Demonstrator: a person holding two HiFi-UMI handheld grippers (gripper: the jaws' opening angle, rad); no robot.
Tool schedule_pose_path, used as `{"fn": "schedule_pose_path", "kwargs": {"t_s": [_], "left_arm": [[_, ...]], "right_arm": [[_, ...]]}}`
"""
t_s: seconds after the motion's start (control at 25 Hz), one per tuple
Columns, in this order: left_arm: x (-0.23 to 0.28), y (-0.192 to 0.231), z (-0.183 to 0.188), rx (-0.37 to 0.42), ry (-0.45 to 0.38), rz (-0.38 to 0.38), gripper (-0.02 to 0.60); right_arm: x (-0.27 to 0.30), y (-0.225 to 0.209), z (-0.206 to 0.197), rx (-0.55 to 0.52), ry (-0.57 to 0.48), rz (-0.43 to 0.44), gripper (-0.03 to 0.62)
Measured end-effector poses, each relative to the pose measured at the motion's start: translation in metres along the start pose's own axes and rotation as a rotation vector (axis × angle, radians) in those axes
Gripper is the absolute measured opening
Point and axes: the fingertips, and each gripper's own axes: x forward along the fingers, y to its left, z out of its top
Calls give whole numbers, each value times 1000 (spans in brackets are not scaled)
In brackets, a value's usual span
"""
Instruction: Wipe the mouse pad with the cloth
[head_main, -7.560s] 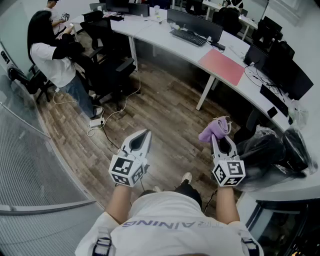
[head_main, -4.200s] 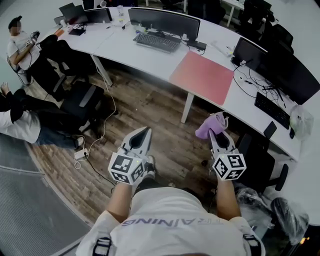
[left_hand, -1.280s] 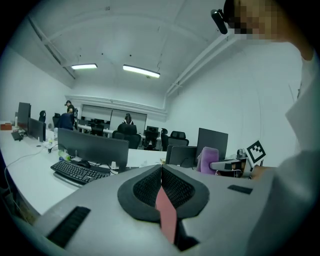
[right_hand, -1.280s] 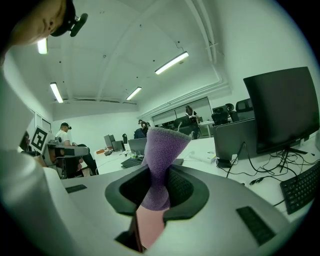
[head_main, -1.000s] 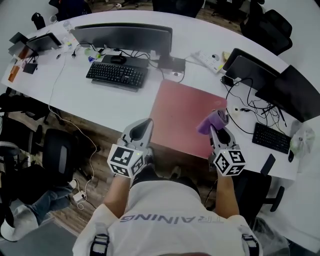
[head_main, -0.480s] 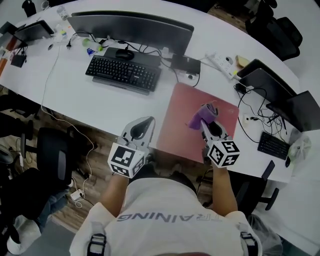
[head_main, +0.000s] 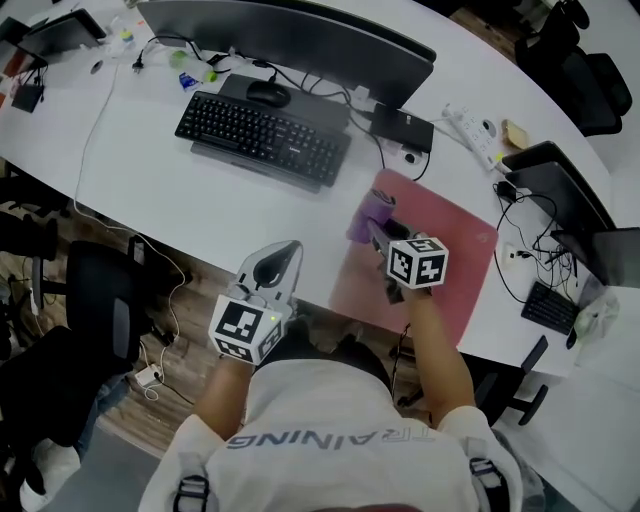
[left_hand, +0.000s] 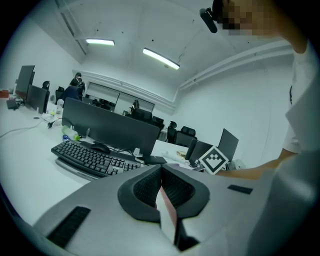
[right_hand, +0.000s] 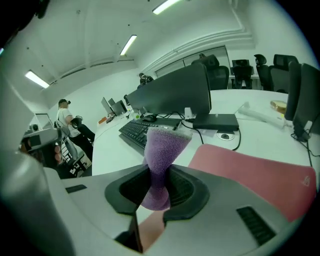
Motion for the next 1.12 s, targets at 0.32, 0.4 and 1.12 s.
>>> {"fn": "schedule_pose_path", "kwargs": {"t_s": [0.32,0.4,1.12], "left_arm": [[8,23,-14,-51,24,8,31],[10,26,-16,-52,31,12,31],[32,-41,-23,-13,62,70,31]], "right_arm": [[72,-41,3,73,98,-46,103],[82,-48,1,85,119,-44,103],[50,-126,-14,270,126,10,104]]}}
